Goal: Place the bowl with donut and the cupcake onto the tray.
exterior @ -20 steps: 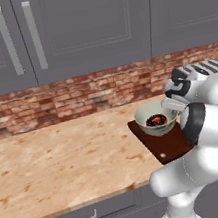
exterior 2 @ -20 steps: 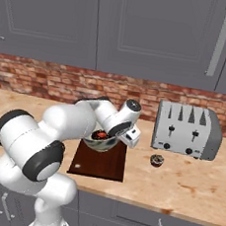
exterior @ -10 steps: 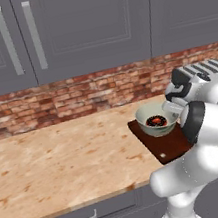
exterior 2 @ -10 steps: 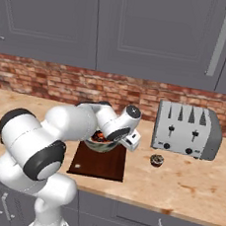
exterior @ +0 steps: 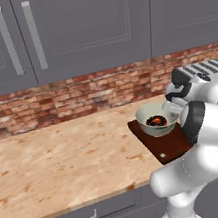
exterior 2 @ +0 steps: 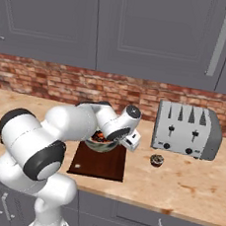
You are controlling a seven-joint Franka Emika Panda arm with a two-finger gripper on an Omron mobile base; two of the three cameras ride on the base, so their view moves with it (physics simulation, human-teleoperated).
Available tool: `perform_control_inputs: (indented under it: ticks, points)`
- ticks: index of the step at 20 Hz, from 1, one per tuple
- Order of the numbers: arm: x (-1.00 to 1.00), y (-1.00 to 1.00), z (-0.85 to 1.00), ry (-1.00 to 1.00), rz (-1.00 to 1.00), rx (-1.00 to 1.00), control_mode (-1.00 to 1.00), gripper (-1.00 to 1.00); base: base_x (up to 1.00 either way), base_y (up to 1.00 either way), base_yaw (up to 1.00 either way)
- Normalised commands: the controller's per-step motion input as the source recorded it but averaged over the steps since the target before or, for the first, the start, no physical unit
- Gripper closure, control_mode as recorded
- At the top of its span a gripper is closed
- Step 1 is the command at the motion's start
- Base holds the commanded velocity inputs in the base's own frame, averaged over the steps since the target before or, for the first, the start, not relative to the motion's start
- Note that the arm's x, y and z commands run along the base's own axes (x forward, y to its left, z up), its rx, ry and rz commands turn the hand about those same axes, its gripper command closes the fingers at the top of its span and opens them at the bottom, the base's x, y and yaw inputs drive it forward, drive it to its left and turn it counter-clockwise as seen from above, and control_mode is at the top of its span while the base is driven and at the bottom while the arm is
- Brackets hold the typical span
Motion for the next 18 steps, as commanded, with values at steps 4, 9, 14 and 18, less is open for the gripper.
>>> perform_control_inputs:
  ticks: [4, 9, 14, 18]
  points:
    - [0.0, -0.07, 0.04, 0.0, 0.0, 0.0, -1.0, -1.0, 0.0, 0.0, 0.0]
    - [0.0, -0.28, 0.43, 0.0, 0.0, 0.0, -1.0, -1.0, 0.0, 0.0, 0.0]
    - [-0.02, -0.54, 0.28, 0.01, 0.0, -0.03, -1.0, -1.0, 0.0, 0.0, 0.0]
    - [-0.29, -0.75, 0.11, 0.02, 0.0, -0.06, -1.0, -1.0, 0.0, 0.0, 0.0]
